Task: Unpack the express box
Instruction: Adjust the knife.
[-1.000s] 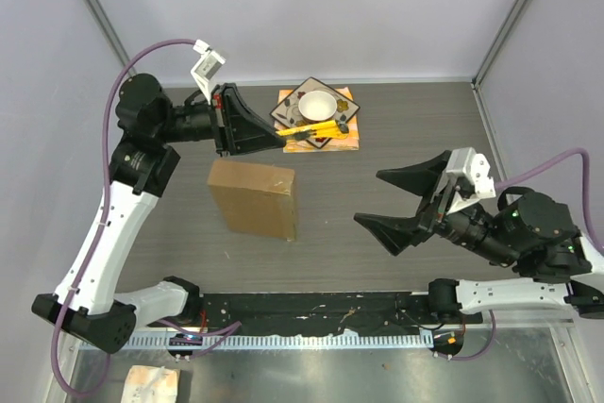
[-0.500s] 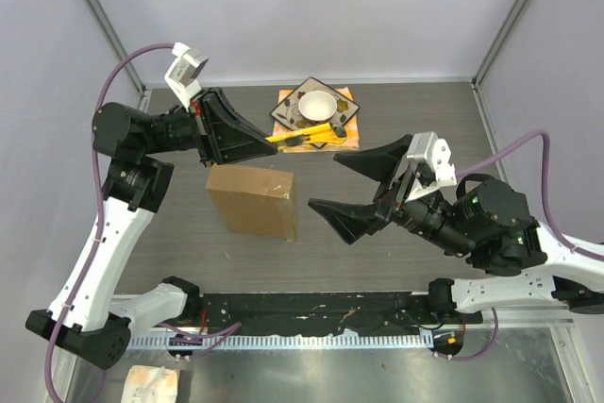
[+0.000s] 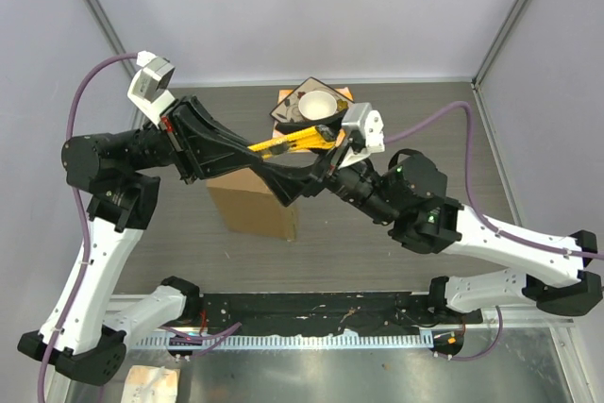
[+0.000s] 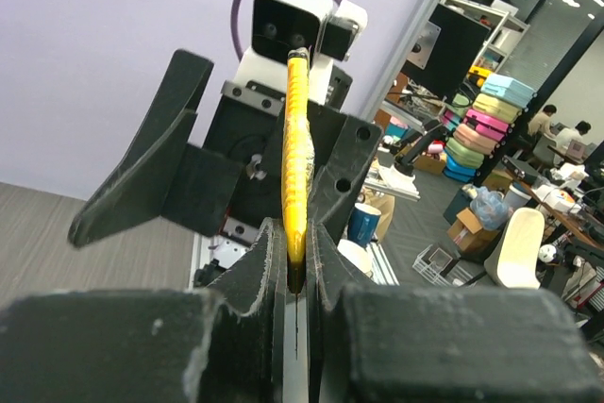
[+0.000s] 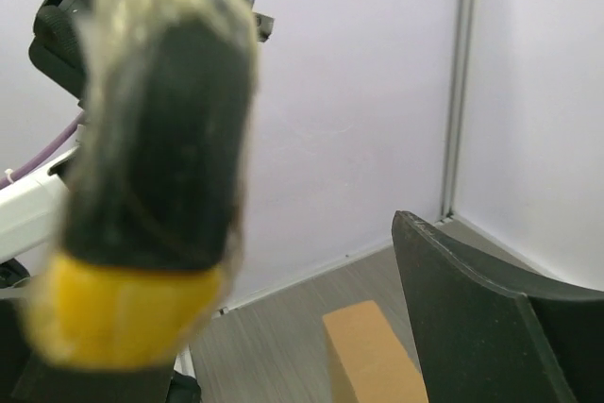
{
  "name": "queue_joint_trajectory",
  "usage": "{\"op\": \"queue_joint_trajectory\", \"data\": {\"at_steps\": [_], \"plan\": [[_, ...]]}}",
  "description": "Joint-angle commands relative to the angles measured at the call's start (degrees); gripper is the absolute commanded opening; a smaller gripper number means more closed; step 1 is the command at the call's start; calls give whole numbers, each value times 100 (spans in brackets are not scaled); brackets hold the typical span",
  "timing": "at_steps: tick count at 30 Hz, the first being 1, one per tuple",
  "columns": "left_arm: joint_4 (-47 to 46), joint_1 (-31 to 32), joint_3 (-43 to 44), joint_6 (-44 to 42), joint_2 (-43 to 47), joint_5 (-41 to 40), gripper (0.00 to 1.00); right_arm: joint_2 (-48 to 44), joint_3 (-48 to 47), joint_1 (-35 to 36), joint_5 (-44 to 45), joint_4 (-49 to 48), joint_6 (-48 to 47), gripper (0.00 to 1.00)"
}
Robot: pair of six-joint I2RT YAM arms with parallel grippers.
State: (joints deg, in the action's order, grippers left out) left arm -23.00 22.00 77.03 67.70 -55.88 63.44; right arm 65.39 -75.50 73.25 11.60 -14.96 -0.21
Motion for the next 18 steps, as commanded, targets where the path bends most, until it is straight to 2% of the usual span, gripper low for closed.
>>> {"op": "queue_joint_trajectory", "data": {"at_steps": [1,6,8,11,18], "plan": [[-310,15,-92,156,121,-174,0,18,-79,-39,-675,-1087,170,85],[-415,-11,-127,182,156,-165,0,-96,-78,-74,-1307,-790,188,84],[-433,-29,-136,191,165,-183,0,-227,-8,-92,-1283,-763,196,84],[-459,-29,-171,191,165,-235,0,-474,281,-127,-1177,-1114,293,84],[-415,-46,-127,147,147,-253,0,-202,264,-153,-1203,-1701,363,78]]}}
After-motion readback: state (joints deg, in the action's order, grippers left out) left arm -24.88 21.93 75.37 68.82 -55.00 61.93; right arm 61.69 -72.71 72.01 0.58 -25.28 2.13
